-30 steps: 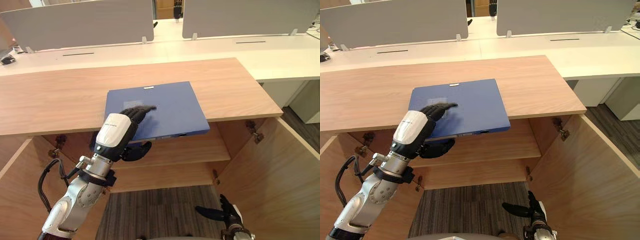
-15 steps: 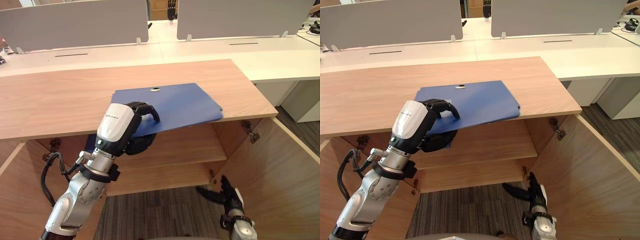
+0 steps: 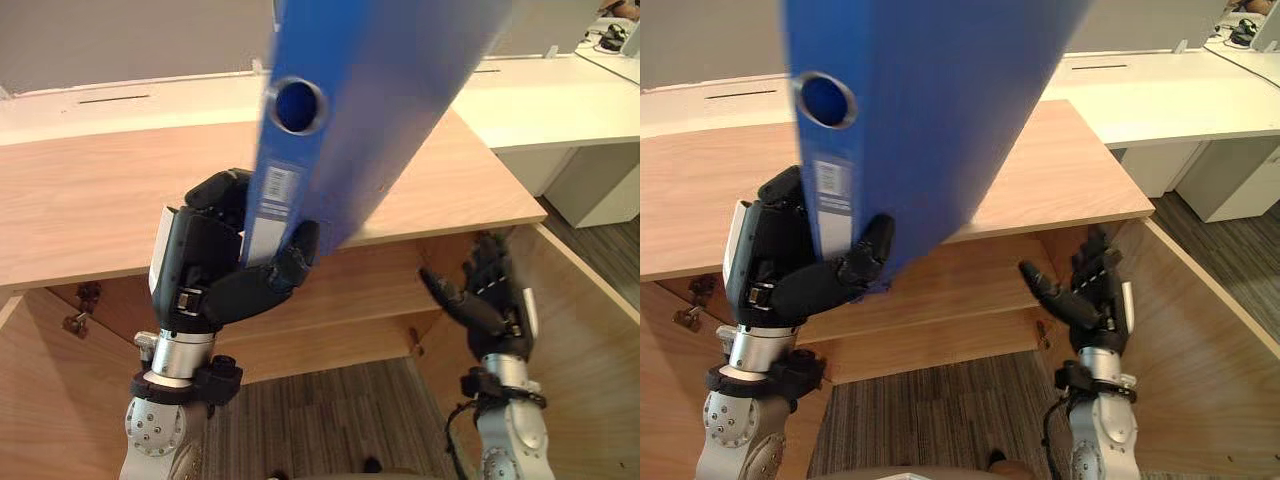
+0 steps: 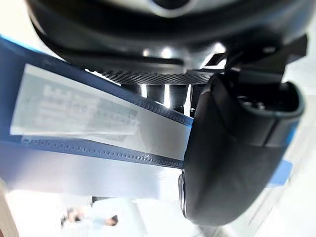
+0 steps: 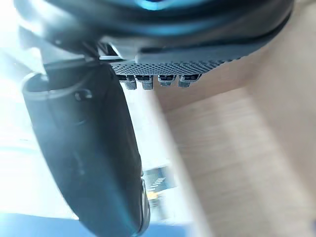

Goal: Walk over to the cabinet, pick up the folder, carry it to the office cabinet, place the folder inside the office cabinet, then close the office cabinet door

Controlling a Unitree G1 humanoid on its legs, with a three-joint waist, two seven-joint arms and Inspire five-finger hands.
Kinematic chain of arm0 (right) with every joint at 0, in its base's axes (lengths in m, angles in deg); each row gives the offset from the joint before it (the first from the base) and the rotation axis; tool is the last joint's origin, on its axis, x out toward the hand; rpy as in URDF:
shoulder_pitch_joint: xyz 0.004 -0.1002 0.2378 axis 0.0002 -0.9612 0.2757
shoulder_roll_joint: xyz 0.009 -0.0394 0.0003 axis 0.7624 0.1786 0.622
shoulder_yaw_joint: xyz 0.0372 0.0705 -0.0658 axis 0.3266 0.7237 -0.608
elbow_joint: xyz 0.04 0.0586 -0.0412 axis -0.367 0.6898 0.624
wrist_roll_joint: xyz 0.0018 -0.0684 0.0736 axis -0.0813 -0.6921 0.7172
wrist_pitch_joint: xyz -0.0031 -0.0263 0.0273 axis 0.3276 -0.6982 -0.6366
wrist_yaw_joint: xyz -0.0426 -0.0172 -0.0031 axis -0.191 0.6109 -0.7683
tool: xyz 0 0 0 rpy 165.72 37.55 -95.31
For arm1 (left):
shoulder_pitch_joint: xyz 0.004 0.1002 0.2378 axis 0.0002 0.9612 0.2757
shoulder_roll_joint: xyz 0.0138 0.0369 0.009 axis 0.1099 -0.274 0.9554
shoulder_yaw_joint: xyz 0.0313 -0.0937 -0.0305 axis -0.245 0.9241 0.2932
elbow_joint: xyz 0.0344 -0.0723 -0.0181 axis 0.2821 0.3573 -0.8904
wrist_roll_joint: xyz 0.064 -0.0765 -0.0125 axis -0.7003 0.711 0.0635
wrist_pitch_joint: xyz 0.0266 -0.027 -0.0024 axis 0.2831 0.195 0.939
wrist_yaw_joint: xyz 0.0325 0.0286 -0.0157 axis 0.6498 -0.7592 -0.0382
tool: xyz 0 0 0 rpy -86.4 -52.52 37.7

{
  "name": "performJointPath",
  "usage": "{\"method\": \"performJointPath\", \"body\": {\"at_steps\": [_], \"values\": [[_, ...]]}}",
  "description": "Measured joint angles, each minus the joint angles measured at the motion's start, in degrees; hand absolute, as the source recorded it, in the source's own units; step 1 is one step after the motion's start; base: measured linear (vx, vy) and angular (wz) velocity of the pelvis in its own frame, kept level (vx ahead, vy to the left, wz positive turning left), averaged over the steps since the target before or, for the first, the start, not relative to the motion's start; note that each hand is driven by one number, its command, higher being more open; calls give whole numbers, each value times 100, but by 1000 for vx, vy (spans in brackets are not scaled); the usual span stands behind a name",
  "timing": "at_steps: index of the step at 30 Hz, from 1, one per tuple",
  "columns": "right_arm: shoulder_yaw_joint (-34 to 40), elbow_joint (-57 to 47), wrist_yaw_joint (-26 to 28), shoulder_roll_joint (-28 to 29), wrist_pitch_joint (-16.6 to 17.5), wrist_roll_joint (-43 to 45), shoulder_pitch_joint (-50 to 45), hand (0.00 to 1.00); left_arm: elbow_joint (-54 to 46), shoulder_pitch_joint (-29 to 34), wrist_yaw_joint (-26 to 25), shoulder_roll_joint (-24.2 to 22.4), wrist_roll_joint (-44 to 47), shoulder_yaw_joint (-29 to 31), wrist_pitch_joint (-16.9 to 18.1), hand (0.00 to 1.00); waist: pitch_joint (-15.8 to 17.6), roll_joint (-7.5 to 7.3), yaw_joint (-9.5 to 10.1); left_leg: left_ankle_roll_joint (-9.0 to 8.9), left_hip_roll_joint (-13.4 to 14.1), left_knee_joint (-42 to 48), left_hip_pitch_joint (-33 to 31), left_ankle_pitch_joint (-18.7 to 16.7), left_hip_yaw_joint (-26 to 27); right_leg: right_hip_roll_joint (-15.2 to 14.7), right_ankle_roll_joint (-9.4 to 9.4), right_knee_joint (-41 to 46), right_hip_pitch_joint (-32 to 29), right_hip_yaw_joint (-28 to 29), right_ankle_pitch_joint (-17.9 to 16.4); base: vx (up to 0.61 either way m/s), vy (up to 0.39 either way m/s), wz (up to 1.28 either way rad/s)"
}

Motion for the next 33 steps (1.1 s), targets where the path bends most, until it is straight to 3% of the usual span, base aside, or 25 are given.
{"method": "performJointPath", "body": {"at_steps": [4, 10, 16, 17, 25, 30, 31, 33], "values": [[-175, -388, 181, -406, 97, 110, 338, 100, 2, 79, 380, 19, 849, -136, -314, 0, 9, -2, -13, 11, -4, 24, 0, -34, 15, -8, 51, -2, 1, 32, 33, 4, -3, -3], [-655, -366, 389, -1203, 106, 109, 982, 100, 146, 84, 668, 211, 1296, -290, -403, 0, 15, 6, 32, 22, -20, 40, -6, -34, -35, -38, 117, -4, 27, 11, 74, -23, -9, 5], [-1047, 371, 526, -2132, 110, 345, 1436, 100, 561, 92, 749, 497, 1644, -318, -506, 0, 16, 7, 44, 89, -92, 57, -58, -5, -178, -136, 152, -68, 103, -126, 95, -43, -10, 13], [-1132, 523, 556, -2264, 110, 463, 1467, 0, 574, 98, 749, 591, 1675, -319, -538, 0, 18, 10, 51, 110, -102, 49, -72, 12, -228, -153, 156, -79, 113, -169, 97, -45, -23, 18], [-1517, 1279, 827, -2990, 34, 1487, 1775, 0, 707, 105, 795, 1039, 1962, -241, -557, 0, 17, 13, 158, 163, -179, 18, -122, 85, -416, -216, 160, -78, 149, -364, 99, -32, -16, 13], [-1512, 1281, 893, -2900, 24, 1656, 1848, 0, 707, 113, 823, 988, 1961, 34, -548, 0, 12, 20, 190, 175, -213, -112, -126, 192, -561, -236, 159, -77, 159, -495, 99, -36, -27, 16], [-1388, 1180, 924, -2612, 24, 1555, 1849, 0, 709, 113, 823, 811, 1918, 125, -543, 100, 11, 21, 190, 177, -221, -168, -127, 237, -593, -239, 159, -78, 151, -524, 99, -39, -30, 12], [-1240, 887, 914, -1972, 26, 1347, 1849, 0, 715, 113, 791, 333, 1757, 264, -531, 100, 9, 26, 193, 184, -228, -233, -127, 289, -624, -239, 159, -78, 136, -559, 99, -35, -33, 10]]}}
